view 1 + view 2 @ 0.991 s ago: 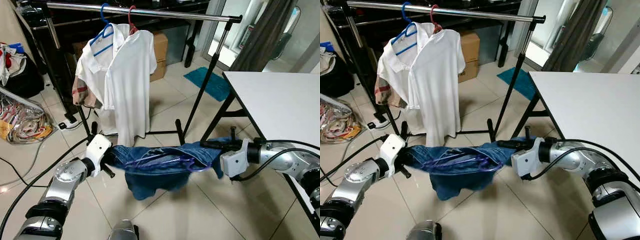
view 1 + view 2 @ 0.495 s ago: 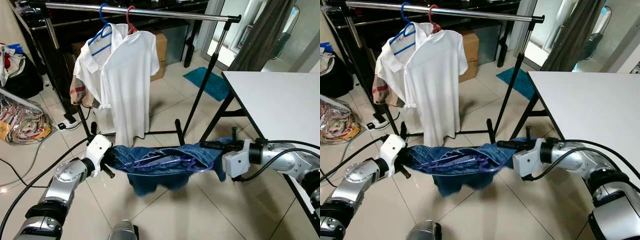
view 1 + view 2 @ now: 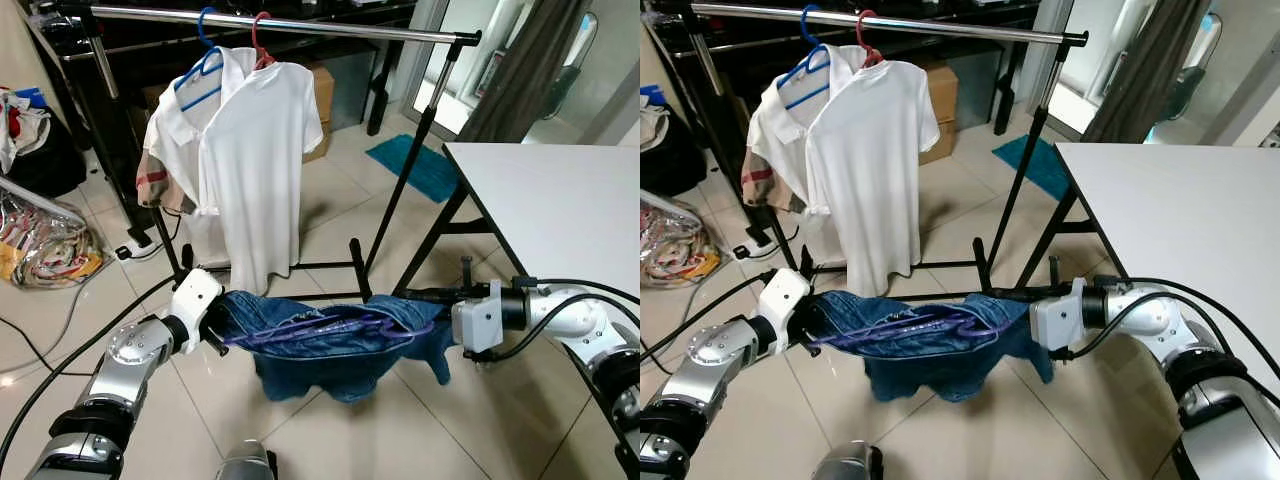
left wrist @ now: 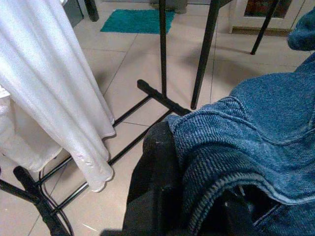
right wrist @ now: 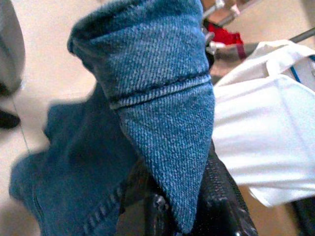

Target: Hang hanger

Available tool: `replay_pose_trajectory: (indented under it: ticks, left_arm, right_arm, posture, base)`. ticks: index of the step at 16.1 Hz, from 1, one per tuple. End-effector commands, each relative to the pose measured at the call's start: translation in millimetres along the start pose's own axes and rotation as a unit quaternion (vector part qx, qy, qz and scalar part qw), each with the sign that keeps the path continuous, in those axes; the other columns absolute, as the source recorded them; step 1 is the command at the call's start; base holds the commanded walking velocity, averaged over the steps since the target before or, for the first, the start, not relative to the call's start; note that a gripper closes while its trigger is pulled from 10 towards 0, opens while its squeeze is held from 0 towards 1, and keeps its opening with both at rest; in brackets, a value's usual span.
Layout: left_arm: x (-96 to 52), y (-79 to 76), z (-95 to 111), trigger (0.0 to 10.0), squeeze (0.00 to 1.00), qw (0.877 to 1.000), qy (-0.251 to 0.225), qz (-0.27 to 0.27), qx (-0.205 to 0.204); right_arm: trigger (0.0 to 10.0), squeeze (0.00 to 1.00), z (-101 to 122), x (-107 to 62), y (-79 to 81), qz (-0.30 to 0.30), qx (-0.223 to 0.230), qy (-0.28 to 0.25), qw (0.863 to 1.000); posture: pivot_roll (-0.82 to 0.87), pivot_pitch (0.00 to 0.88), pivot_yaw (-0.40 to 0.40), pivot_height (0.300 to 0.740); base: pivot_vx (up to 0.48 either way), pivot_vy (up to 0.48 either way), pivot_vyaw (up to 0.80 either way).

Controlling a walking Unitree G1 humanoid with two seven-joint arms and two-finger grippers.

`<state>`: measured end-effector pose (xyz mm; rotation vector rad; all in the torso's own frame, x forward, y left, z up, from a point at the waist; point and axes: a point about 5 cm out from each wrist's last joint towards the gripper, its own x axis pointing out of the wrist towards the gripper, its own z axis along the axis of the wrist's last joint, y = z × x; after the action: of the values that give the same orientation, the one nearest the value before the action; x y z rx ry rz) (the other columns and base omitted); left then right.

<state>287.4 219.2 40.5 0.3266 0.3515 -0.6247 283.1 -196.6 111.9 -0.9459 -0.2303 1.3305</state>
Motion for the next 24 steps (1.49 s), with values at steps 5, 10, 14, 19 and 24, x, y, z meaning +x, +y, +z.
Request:
replay_pose_trajectory:
  ticks: [5,10,14,19,24]
  left_arm:
    - [0.5,-0.6,1.1,10.0,0.0,1.0,0.002,-0.007,0.012]
    - [1.7,-2.1,2.2,10.0,0.0,1.0,0.0,-0.011,0.015]
    - [1.2,-2.5,1.6,10.0,0.0,1.0,0.001,-0.013,0.018]
    - [3.1,-5.0,2.2,10.0,0.0,1.0,-0.001,-0.015,0.019]
    - [4.3,-5.9,3.2,10.0,0.0,0.999,0.002,-0.021,0.03]
  right_arm:
    - [10.0,0.0,-8.5,-7.4,7.0,0.06,-0.049,0.055,0.995]
    - [10.0,0.0,-12.4,-3.2,-5.5,-0.002,-0.027,0.079,0.997]
    - [10.0,0.0,-19.9,-3.0,-3.0,-0.021,-0.03,0.113,0.993]
    - [10.0,0.0,-31.8,0.5,-9.6,-0.036,-0.093,0.194,0.976]
    - [10.0,0.0,-40.5,2.4,-4.5,0.001,-0.194,0.243,0.95]
  posture:
    - [0.31,0.0,-0.055,0.74]
    - [0.31,0.0,-0.055,0.74]
    - [0.31,0.0,-0.055,0.74]
    - [0.31,0.0,-0.051,0.74]
    - [0.3,0.0,-0.048,0.74]
  base:
    - [0.0,0.0,0.0]
    - [0.0,0.0,0.0]
    - [0.0,0.0,0.0]
    - [0.0,0.0,0.0]
    - [0.0,0.0,0.0]
